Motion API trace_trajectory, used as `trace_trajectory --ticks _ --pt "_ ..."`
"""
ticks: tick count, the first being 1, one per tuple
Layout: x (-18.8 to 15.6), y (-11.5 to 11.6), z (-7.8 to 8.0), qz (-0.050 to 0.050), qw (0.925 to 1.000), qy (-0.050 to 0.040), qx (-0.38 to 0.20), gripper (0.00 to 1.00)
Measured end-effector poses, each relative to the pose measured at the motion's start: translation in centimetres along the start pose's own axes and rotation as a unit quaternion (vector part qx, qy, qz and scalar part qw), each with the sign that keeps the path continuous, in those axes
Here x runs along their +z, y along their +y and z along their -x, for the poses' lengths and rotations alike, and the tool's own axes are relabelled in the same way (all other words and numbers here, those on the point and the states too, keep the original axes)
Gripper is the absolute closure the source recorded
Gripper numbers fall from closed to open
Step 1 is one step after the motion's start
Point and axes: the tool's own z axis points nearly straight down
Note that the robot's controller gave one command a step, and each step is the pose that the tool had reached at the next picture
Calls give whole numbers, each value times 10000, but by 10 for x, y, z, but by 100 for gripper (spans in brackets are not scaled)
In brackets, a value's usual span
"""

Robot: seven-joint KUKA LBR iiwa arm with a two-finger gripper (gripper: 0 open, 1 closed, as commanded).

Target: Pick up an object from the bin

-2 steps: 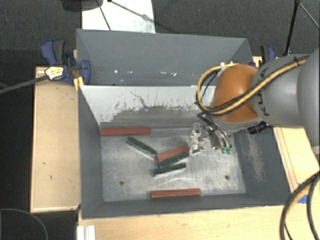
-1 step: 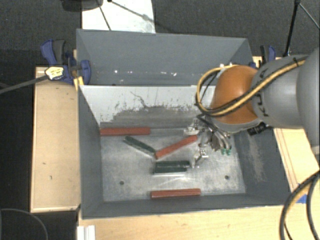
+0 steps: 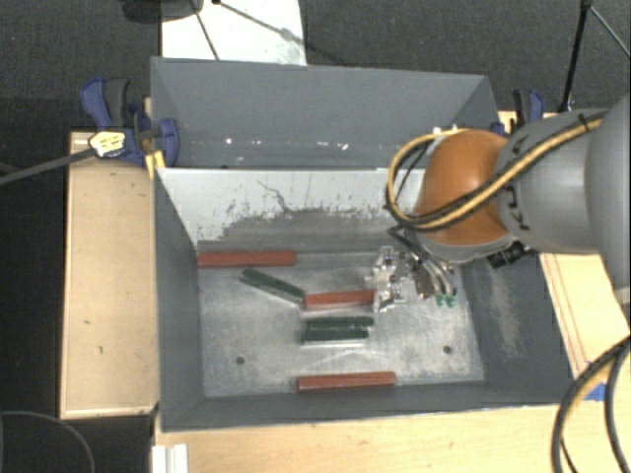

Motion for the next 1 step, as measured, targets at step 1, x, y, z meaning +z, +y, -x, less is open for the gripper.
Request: trace_trajectory --ticks 1 --pt "0 0 0 0 10000 0 -3 100"
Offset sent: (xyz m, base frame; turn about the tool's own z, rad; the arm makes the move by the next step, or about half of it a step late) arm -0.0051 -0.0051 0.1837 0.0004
